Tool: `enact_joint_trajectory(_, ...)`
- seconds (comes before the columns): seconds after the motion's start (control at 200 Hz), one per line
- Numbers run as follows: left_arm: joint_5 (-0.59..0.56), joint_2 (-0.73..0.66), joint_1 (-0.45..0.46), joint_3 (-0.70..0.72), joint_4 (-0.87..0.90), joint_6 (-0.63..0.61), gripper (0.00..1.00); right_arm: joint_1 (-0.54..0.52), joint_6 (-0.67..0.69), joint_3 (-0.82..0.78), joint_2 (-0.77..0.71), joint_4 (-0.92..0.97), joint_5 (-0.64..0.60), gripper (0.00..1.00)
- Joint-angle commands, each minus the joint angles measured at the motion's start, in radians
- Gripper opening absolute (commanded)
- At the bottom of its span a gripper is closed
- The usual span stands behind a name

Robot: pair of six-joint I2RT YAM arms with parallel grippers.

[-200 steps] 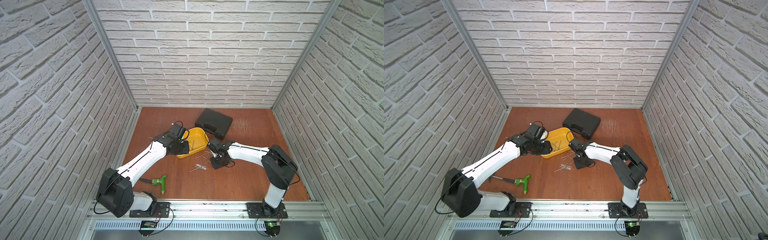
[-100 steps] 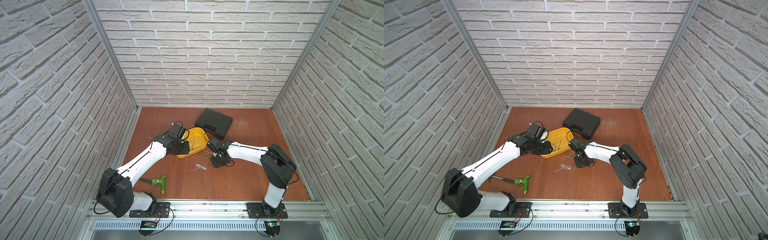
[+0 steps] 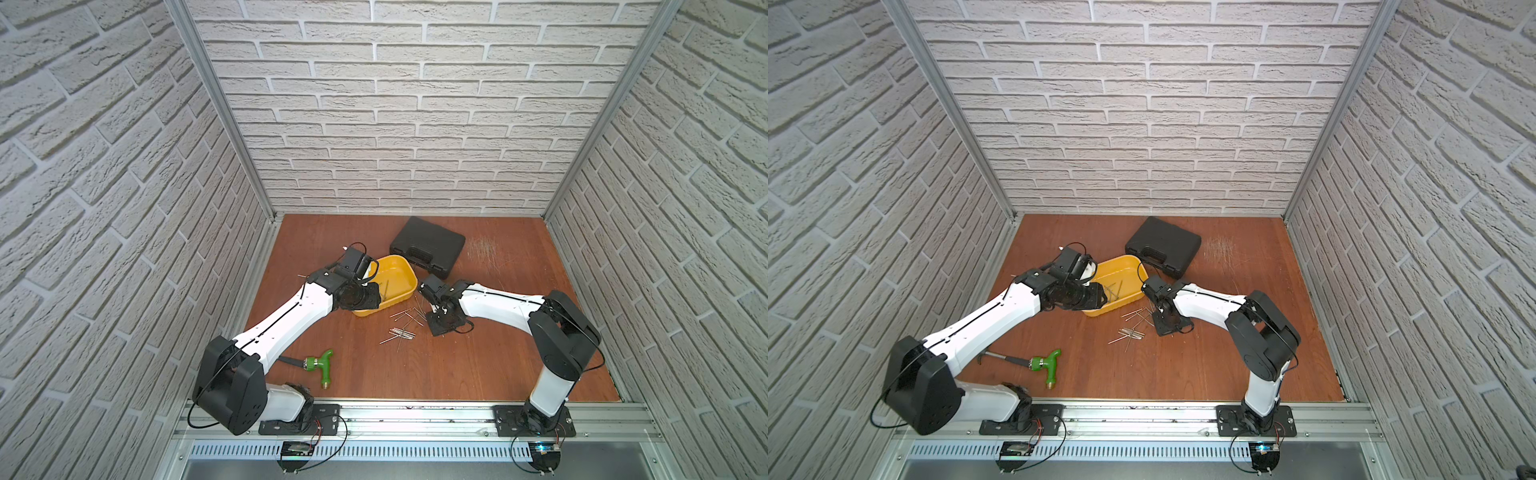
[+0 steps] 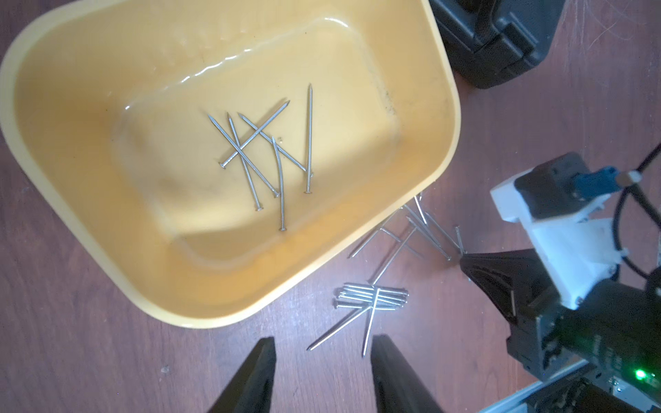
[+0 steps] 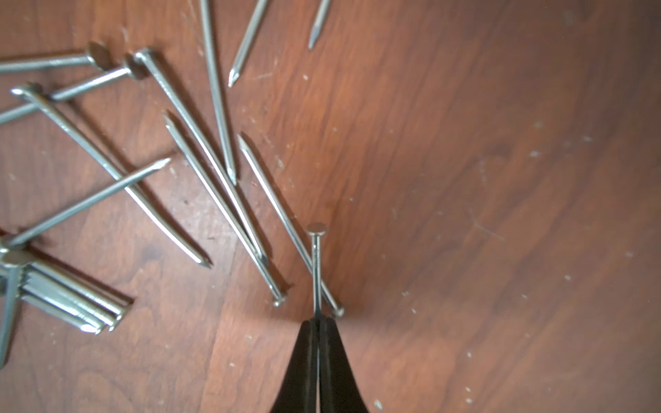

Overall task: Put the nails on the desktop into the storage box
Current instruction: Pick up the nail from the center of the board.

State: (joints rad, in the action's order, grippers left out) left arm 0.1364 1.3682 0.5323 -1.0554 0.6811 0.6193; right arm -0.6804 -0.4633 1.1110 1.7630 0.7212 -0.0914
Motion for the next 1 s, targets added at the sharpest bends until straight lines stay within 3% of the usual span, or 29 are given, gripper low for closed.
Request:
enact_joint_trajectory(0.0, 0.005, 0.007, -0.005, -0.022, 0.003, -0.059, 0.54, 0.015, 0.031, 0.006, -0.088, 0.038, -0.024, 0.02)
enact_joint_trajectory(0.155, 0.014, 0.018, -0.004, -0.05, 0.013, -0.141, 0.63, 0.035, 0.084, 0.004, -0.163, 0.039, 0.024, 0.02)
enact_joint_trajectory(0.315, 0.05, 0.029, 0.002, -0.079, 0.011, -0.287, 0.65, 0.07, 0.177, -0.013, -0.233, 0.005, 0.169, 0.02)
enact_joint_trajectory(0.41, 0.032, 0.015, 0.029, -0.084, 0.002, -0.411, 0.65, 0.1, 0.217, 0.0, -0.254, 0.017, 0.261, 0.02)
enact_joint_trajectory(0.59, -0.026, -0.049, 0.116, -0.038, -0.049, -0.783, 0.65, 0.161, 0.241, 0.051, -0.255, 0.047, 0.497, 0.02)
enact_joint_trajectory(0.67, -0.067, -0.077, 0.126, -0.002, -0.083, -0.895, 0.65, 0.171, 0.228, 0.068, -0.251, 0.052, 0.595, 0.02)
enact_joint_trajectory(0.815, -0.022, -0.155, 0.126, 0.103, -0.197, -1.068, 0.73, 0.173, 0.202, 0.078, -0.235, 0.055, 0.769, 0.02)
enact_joint_trajectory(0.99, 0.033, -0.229, 0.132, 0.204, -0.31, -1.24, 0.86, 0.171, 0.168, 0.057, -0.232, 0.031, 0.896, 0.02)
